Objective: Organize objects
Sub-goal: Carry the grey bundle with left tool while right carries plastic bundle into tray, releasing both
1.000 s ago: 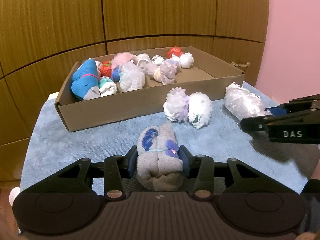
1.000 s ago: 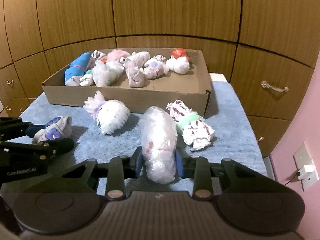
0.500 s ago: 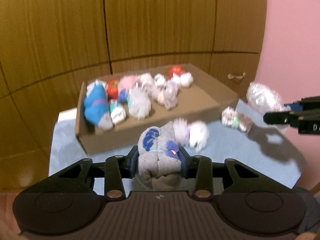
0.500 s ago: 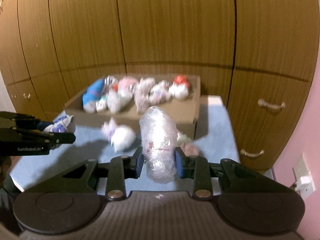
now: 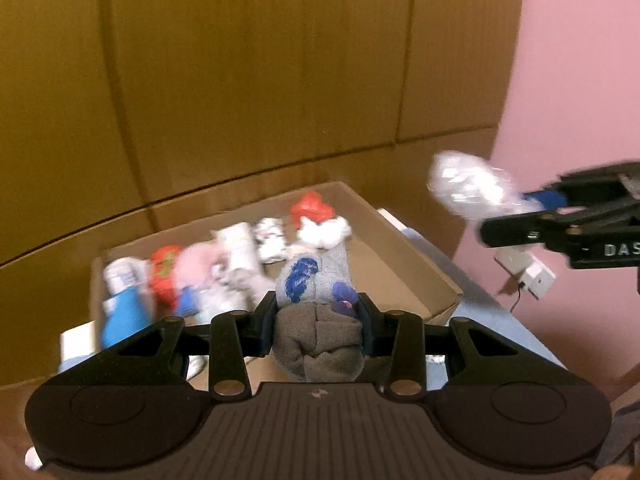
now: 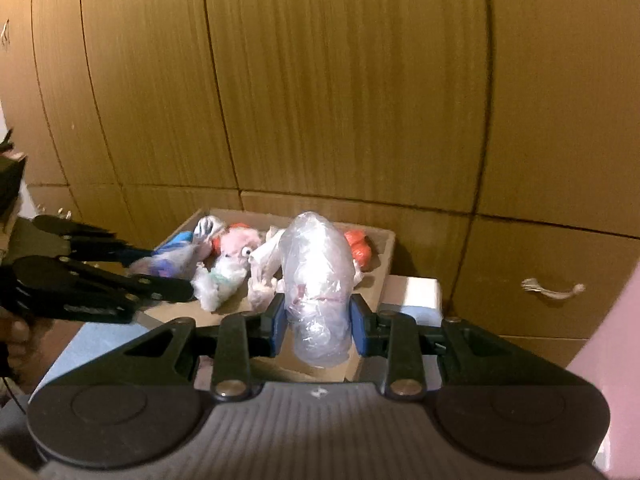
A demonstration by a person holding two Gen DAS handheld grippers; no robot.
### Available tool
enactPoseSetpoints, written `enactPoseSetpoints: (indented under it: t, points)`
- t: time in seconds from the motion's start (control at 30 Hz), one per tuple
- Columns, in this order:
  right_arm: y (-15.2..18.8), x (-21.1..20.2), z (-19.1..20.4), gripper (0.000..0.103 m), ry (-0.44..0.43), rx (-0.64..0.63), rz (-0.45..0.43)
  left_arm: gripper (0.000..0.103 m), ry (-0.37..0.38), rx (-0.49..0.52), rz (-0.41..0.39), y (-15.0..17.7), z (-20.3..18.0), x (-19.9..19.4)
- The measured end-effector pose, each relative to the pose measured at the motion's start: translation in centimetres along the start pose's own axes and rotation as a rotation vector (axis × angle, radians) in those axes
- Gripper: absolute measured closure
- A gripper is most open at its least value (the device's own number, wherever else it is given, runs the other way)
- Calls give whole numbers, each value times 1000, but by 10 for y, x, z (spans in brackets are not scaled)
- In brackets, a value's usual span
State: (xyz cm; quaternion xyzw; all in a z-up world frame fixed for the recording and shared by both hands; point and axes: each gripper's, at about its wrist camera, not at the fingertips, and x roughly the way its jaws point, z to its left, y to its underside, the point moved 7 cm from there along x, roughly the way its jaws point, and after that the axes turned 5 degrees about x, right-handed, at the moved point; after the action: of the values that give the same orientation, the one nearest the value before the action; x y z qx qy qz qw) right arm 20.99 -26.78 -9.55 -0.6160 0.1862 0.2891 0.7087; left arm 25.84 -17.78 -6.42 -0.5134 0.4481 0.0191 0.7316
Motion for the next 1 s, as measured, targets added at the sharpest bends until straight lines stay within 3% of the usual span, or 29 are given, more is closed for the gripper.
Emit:
enactPoseSetpoints:
  t: [0.33, 0.53, 0.73, 1.0]
  points:
    - [14, 75, -5, 73, -21, -51, 144, 56, 67, 15, 147, 19, 4, 77]
    - [18, 90, -10, 73, 1, -107, 188, 56, 110, 17, 155, 10, 1, 110]
    - [15, 109, -8, 73, 11, -251, 213, 56, 139, -46, 163, -6, 11, 132]
    - [18, 126, -1, 72, 58, -345, 237, 55, 71, -20, 158, -4, 9, 142]
